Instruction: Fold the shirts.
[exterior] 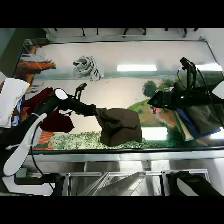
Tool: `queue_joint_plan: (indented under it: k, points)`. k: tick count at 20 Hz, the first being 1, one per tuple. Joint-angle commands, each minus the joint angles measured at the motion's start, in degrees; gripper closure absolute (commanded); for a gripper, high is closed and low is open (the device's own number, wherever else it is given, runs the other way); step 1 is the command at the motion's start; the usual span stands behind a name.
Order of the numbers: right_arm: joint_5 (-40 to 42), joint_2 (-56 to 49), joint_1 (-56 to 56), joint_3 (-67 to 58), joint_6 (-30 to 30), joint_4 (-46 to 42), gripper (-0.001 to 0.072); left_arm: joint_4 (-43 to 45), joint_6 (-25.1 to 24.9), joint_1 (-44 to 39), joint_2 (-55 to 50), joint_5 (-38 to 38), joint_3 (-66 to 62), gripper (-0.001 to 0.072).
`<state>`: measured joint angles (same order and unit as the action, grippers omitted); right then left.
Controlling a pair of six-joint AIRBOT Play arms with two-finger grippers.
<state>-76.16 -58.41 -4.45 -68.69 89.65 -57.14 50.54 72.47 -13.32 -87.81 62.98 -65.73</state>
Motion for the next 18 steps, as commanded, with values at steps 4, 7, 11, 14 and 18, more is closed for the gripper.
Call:
queue_joint_plan:
  k: [4, 7, 11, 14, 18]
  points:
    - [1.0, -3.5, -3.1, 4.7, -3.2, 4.7, 0.0131, 4.2, 0.0, 1.8, 16.6, 7.8, 4.7, 0.0696]
    - [6.8, -8.2, -8.3, 4.7, -3.8, 4.9, 0.0131, 4.7, 0.1, 1.8, 23.1, 7.8, 12.1, 0.0695]
    - [7.8, -15.5, -10.0, 4.7, -4.1, 5.6, 0.0132, 10.9, 4.2, 1.8, 32.7, 8.9, 18.7, 0.0696]
    - [6.8, -17.8, -11.6, 4.8, -5.5, 6.0, 0.0132, 12.9, 5.2, 1.8, 38.6, 8.5, 21.9, 0.0696]
    - [8.1, -19.7, -18.8, 4.8, -7.1, 5.4, 0.0131, 12.8, 6.1, 1.8, 42.0, 6.3, 25.6, 0.0696]
